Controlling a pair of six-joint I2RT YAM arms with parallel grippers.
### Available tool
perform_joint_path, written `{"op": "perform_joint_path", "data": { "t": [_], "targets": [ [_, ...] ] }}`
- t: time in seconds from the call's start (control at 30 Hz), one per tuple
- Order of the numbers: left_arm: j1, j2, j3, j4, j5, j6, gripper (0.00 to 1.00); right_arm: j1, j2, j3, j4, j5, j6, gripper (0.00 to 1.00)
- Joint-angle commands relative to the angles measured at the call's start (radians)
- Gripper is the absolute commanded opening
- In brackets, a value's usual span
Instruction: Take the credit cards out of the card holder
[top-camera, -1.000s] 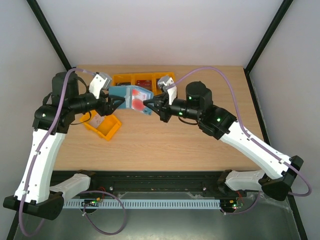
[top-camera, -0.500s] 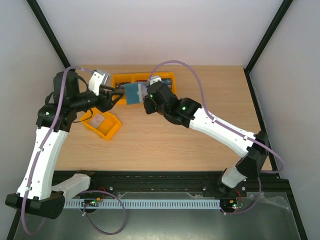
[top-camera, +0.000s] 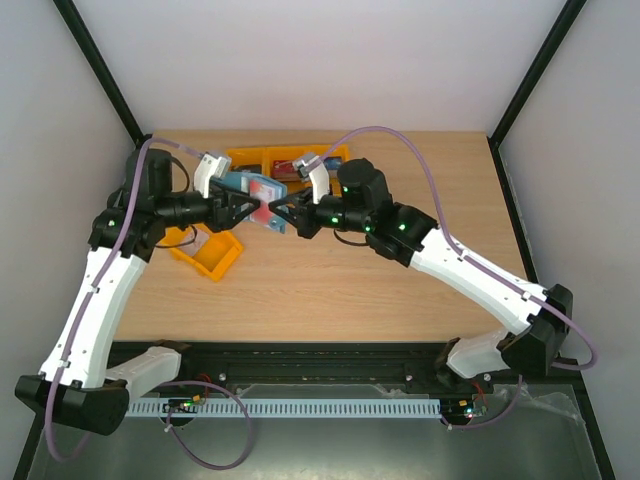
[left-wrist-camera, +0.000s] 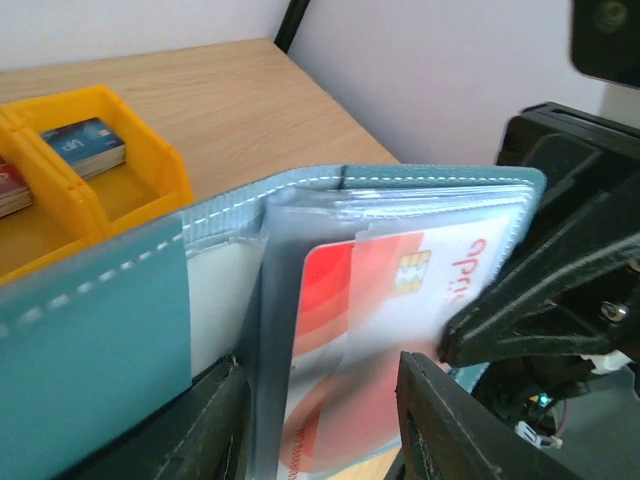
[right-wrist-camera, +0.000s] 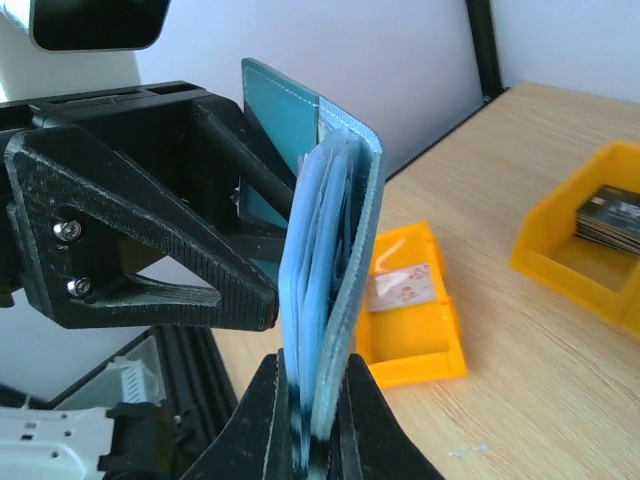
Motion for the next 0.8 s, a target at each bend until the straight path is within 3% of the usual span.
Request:
{"op": "perform_joint_path", "data": {
  "t": [0.0,0.17,0.53,0.6,0.77],
  "targets": [
    [-0.002,-0.022,-0.009,0.01,0.01,-0.004,0.43,-0.002,-0.06,-0.035,0.183,-0.277,-0.025,0.02],
    [-0.001,-0.029,-0.013,0.003,0.067,0.002,0.4,-0.006,-0.094,-0.08,0.269,-0.389,-0.015,0.02],
    [-0.003,-0.027,0.031,-0.035,0.433,0.044,0.18,-0.017,-0.009,-0.059,0.39,-0.32,0.076,0.02],
    [-0.003,-0.026,0.043,-0.044,0.439,0.056,0.04,-0.025,0.002,-0.063,0.406,-0.325,0.088,0.02],
    [-0.003,-0.029,0.053,-0.061,0.429,0.068,0.02,-0.038,0.008,-0.07,0.423,-0.349,0.089,0.02]
  ]
}}
